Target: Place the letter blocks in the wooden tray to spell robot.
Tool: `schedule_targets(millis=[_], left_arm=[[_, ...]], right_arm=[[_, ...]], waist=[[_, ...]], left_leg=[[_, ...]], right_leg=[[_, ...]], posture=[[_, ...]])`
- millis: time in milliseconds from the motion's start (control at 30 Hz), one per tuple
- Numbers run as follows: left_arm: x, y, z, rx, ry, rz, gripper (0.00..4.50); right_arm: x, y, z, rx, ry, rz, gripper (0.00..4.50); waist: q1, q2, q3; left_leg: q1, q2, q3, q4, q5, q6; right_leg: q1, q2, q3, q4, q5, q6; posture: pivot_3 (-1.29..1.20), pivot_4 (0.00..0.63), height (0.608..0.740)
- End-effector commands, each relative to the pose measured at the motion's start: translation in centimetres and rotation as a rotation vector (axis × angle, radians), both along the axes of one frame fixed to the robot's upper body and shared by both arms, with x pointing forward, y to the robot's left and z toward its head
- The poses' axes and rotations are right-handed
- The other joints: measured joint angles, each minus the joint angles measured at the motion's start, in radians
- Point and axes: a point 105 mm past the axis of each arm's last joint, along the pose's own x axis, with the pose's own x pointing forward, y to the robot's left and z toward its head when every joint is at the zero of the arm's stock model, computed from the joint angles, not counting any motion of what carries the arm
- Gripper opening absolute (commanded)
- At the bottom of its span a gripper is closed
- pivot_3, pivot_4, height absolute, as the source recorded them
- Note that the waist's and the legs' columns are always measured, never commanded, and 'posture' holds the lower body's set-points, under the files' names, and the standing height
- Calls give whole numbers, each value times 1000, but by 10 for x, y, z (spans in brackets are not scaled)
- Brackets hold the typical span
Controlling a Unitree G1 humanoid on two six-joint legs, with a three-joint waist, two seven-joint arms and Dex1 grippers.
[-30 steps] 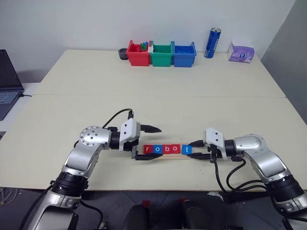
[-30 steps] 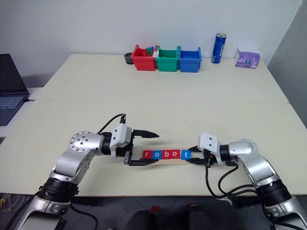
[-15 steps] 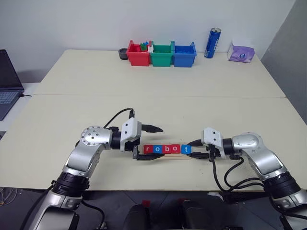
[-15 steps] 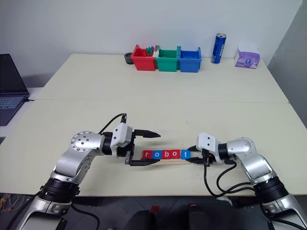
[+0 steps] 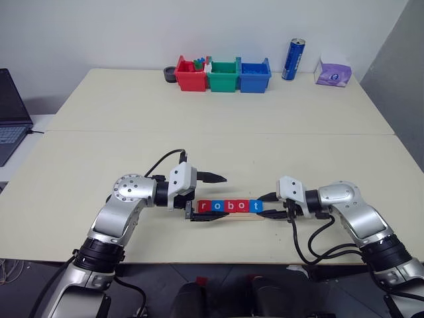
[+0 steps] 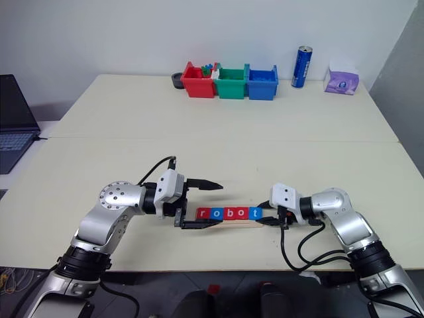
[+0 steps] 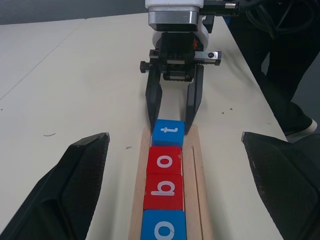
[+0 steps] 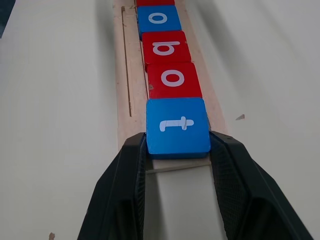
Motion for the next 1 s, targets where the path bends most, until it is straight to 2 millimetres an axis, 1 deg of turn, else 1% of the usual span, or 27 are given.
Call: schedule_targets(millis=[33, 67, 133, 200, 300, 367, 500, 633, 700, 767, 900, 967, 1000], left_arm=[[-1, -3, 10, -16, -40, -16, 4500], [-1, -3, 10, -15, -41, -14, 4500], [1, -4, 9, -14, -45, -11, 4500], [1, -5, 9, -16, -45, -11, 4500], [1, -5, 9, -19, -45, -14, 4500], [1, -5, 9, -19, -45, -14, 4500], [2, -5, 10, -19, -47, -11, 4500], [2, -4, 10, -19, -47, -11, 4500], [2, -4, 10, -19, -47, -12, 4500], [3, -4, 10, -19, -47, -12, 4500], [4, -4, 10, -19, -49, -14, 4500], [5, -5, 11, -19, -50, -16, 4500], [5, -5, 11, -19, -51, -17, 4500]], right_arm=[[3, 1, 9, -1, -46, 16, 1472], [4, 1, 10, 2, -46, 12, 1472], [4, 0, 12, 11, -45, 6, 2210], [5, 0, 13, 17, -46, 2, 2785], [7, 0, 16, 29, -55, -10, 3894], [8, 0, 17, 32, -59, -13, 4476], [9, -5, 26, 64, -67, -50, 4476], [6, -12, 29, 69, -58, -66, 4476], [5, -14, 30, 79, -48, -76, 4096], [3, -16, 30, 83, -37, -77, 3566], [0, -16, 28, 81, -33, -78, 2011], [-2, -14, 25, 80, -30, -77, 1334], [-3, -14, 24, 79, -28, -77, 906]], waist=[[0, 0, 0], [0, 0, 0], [0, 0, 0], [0, 0, 0], [0, 0, 0], [0, 0, 0], [0, 0, 0], [0, 0, 0], [0, 0, 0], [0, 0, 0], [0, 0, 0], [0, 0, 0], [0, 0, 0]], left_leg=[[0, 0, 0, 0, 0, 0], [0, 0, 0, 0, 0, 0], [0, 0, 0, 0, 0, 0], [0, 0, 0, 0, 0, 0], [0, 0, 0, 0, 0, 0], [0, 0, 0, 0, 0, 0], [0, 0, 0, 0, 0, 0], [0, 0, 0, 0, 0, 0], [0, 0, 0, 0, 0, 0], [0, 0, 0, 0, 0, 0], [0, 0, 0, 0, 0, 0], [0, 0, 0, 0, 0, 0], [0, 0, 0, 0, 0, 0]], right_leg=[[0, 0, 0, 0, 0, 0], [0, 0, 0, 0, 0, 0], [0, 0, 0, 0, 0, 0], [0, 0, 0, 0, 0, 0], [0, 0, 0, 0, 0, 0], [0, 0, 0, 0, 0, 0], [0, 0, 0, 0, 0, 0], [0, 0, 0, 0, 0, 0], [0, 0, 0, 0, 0, 0], [0, 0, 0, 0, 0, 0], [0, 0, 0, 0, 0, 0], [0, 0, 0, 0, 0, 0], [0, 0, 0, 0, 0, 0]], posture=[[0, 150, 740], [0, 150, 740], [0, 150, 740], [0, 150, 740], [0, 150, 740], [0, 150, 740], [0, 150, 740], [0, 150, 740], [0, 150, 740], [0, 150, 740], [0, 150, 740], [0, 150, 740], [0, 150, 740]])
